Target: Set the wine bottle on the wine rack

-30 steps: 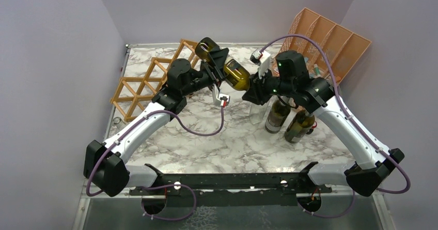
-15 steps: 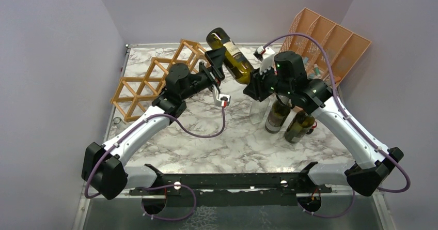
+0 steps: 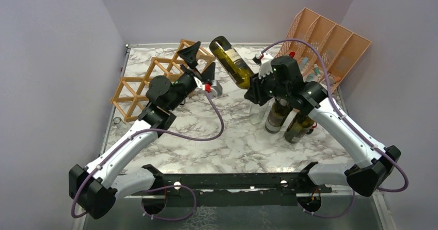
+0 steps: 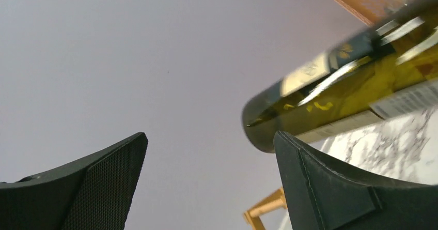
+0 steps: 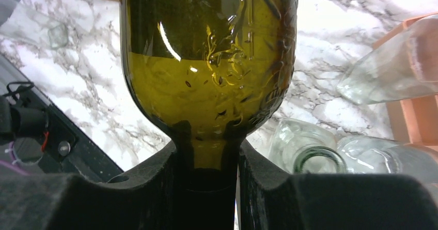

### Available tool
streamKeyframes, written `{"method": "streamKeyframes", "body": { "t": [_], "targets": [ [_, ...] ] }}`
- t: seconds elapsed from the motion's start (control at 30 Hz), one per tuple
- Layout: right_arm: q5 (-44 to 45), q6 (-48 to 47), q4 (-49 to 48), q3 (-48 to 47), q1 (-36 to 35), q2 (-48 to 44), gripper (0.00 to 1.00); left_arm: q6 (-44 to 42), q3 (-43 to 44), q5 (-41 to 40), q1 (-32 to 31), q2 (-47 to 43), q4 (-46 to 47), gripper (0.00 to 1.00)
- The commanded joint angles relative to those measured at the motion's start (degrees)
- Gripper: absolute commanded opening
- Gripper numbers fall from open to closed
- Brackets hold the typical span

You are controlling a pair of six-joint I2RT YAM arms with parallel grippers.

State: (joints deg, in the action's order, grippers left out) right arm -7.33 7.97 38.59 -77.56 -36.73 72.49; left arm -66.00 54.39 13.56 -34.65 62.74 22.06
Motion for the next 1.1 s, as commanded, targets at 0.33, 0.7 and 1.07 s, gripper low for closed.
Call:
{"method": "streamKeyframes", "body": {
  "t": [0.33, 0.7, 1.07],
  "targets": [
    [-12.3, -0.3, -12.9, 5.3, -4.3, 0.9, 0.01, 67.4, 5.0, -38.4, -0.3, -13.9, -16.4, 0.99],
    [-9.2, -1.2, -18.3, 13.6, -8.6, 3.0, 0.01, 72.3, 8.1, -38.6, -0.3, -11.5, -28.9, 0.99],
    [-1.4, 0.3, -23.2, 14.6, -11.9, 10.7, 0.01, 71.5, 7.7, -37.5, -0.2, -10.5, -32.6, 0.99]
  ]
}}
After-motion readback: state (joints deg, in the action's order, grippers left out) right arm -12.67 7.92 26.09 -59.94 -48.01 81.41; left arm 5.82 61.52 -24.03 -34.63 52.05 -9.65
